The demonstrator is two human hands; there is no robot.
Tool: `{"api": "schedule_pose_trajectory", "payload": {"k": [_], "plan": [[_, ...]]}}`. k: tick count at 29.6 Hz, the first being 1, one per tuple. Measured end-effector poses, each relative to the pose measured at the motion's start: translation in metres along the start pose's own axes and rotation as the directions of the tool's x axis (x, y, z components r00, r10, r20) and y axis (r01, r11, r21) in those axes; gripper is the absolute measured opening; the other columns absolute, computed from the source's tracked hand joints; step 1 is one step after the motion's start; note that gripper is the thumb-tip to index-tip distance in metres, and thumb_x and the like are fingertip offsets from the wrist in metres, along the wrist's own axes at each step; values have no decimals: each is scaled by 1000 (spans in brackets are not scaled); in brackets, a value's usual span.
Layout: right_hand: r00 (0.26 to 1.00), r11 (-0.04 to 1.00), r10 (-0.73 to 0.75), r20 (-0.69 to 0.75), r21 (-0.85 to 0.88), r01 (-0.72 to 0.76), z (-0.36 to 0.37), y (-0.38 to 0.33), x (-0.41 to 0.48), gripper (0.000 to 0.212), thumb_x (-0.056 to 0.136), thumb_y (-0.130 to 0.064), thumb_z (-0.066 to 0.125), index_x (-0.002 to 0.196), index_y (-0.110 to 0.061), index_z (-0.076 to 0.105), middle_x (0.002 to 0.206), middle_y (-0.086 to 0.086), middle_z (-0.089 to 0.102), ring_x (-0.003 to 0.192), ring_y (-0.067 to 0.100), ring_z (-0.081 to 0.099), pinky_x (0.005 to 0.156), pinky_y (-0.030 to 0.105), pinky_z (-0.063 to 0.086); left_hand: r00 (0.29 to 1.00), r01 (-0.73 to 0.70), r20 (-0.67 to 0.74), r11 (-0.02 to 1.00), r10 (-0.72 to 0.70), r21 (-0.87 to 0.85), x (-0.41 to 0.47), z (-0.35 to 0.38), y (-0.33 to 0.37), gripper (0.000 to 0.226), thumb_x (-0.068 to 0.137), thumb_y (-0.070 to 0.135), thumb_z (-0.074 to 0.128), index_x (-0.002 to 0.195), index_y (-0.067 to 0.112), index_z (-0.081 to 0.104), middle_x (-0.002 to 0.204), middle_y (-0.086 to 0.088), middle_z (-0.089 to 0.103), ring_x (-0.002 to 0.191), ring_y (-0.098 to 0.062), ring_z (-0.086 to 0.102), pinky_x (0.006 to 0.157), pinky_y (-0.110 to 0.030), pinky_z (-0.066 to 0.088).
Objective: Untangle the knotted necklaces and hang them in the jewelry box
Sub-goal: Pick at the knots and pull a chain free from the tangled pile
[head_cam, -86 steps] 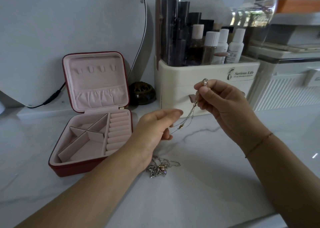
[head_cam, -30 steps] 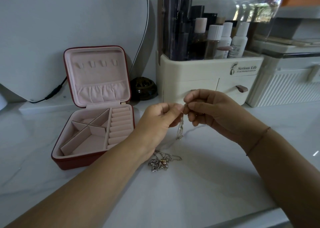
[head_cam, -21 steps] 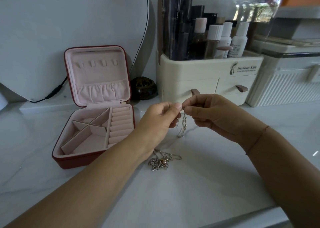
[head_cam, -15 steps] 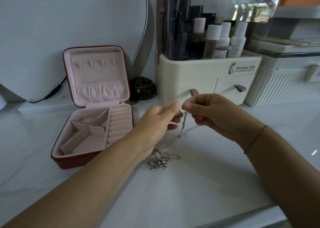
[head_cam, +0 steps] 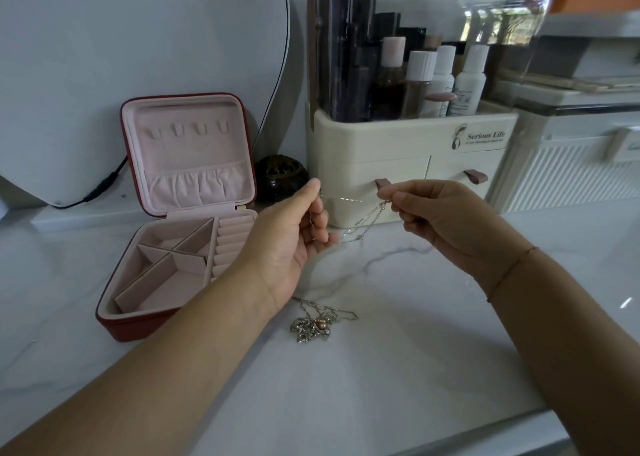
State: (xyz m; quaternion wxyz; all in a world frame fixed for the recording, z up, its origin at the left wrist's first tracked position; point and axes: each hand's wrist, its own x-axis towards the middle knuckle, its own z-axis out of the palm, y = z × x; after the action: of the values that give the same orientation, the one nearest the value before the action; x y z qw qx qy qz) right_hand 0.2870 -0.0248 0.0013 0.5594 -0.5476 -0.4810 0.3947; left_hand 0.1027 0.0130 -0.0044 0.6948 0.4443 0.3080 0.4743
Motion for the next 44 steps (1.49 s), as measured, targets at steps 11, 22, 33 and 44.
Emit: {"api": "schedule_pose_trajectory", "payload": {"k": [11, 22, 33, 44], "plan": [[967, 968, -225, 119, 139, 209, 8, -8, -4, 14, 87, 2, 56, 91, -8, 65, 72, 3, 61, 70, 14, 46, 65, 18, 41, 992, -117, 10, 887, 125, 446, -6, 1, -9, 15, 86, 26, 66, 92, 12, 66, 71, 4, 56, 47, 0, 45, 64, -25, 49], [933, 956, -275, 232, 169, 240, 14, -9, -9, 13, 80, -3, 67, 92, -5, 62, 67, 2, 61, 60, 9, 49, 58, 17, 42, 971, -239, 119, 873, 208, 425, -11, 5, -7, 12, 78, 24, 73, 90, 23, 75, 90, 1, 75, 85, -6, 66, 74, -10, 48], [938, 970, -235, 255, 114, 213, 16, -9, -10, 18, 74, -11, 65, 90, -4, 63, 65, 2, 61, 60, 12, 46, 56, 18, 39, 921, -368, 107, 748, 374, 552, -12, 4, -8, 5, 82, 18, 72, 84, 22, 75, 75, 8, 73, 70, 0, 64, 67, -9, 46], [954, 969, -185, 237, -120, 218, 17, -5, -10, 9, 75, -9, 71, 84, -7, 70, 68, -6, 67, 63, 0, 56, 59, 11, 42, 924, -345, 82, 719, 374, 603, -11, 1, -8, 3, 81, 21, 74, 82, 24, 73, 74, 6, 73, 68, -1, 63, 68, -11, 49]]}}
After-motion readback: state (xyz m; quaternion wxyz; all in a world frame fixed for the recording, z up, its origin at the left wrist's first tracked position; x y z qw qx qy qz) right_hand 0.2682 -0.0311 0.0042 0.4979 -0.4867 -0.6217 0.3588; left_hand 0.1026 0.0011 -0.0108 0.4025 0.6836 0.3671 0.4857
